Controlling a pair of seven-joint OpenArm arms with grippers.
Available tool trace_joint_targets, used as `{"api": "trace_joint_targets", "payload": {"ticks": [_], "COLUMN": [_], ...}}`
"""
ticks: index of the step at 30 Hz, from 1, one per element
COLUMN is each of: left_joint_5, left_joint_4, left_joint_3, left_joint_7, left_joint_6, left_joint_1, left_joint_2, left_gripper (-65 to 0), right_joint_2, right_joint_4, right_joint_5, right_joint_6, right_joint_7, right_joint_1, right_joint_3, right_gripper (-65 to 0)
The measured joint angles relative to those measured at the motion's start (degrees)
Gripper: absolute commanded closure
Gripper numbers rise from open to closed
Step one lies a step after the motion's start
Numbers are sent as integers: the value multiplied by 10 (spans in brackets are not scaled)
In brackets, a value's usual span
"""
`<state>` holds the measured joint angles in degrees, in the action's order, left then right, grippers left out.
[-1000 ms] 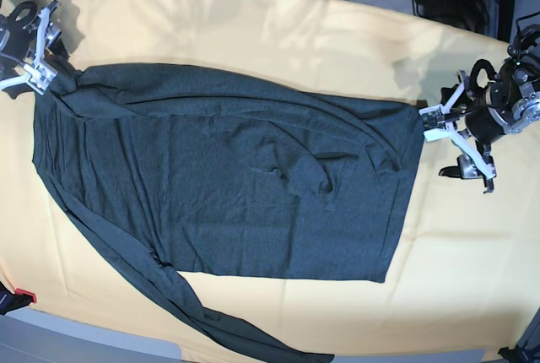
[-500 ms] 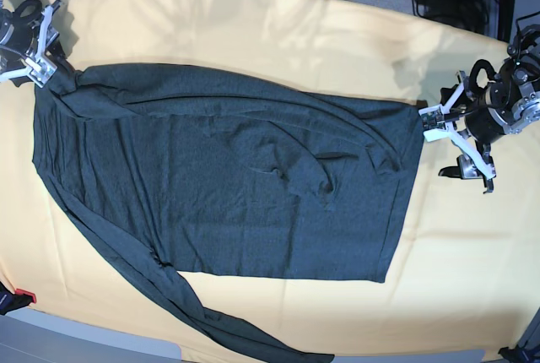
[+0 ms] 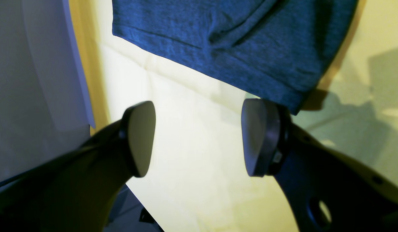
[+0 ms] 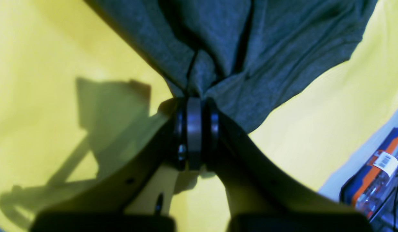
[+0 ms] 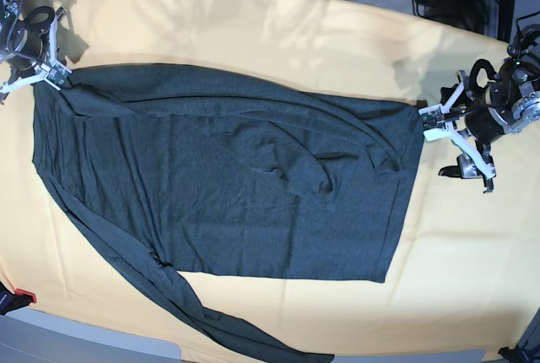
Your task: Fold the T-shirt properly
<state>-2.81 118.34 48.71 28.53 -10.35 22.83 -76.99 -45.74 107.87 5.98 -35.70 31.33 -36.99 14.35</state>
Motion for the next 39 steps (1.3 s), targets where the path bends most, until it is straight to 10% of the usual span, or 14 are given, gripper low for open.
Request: {"api": "trace_joint_targets", "payload": {"ticks": [8,19,25,33,39], "left_joint_5": [2,2,2,7,7], "left_joint_4": [0,0,0,0,0], "left_joint_3": [0,0,0,0,0], "left_joint_7": [0,1,8,15,21], "left_joint_6": [0,0,0,0,-31], "left_joint_1": [0,0,0,0,0], "left_joint_2": [0,0,0,0,-9], "left_gripper": [-418,-418,-418,-418,-418], "right_joint_2": [-46,-66,-66,-77,-76], "right_joint_4": [0,1,1,2,8], "right_joint_5": [26,-2,-2,-41,-17], "right_joint_6": [-26,64,47,154,86], "right_joint_7": [35,48,81,121,119], "right_joint_1": [-10,-10,-11,-9,-9], "right_joint_3": [0,0,0,0,0], "right_gripper": [-221,-4,-325,-330,-330]}}
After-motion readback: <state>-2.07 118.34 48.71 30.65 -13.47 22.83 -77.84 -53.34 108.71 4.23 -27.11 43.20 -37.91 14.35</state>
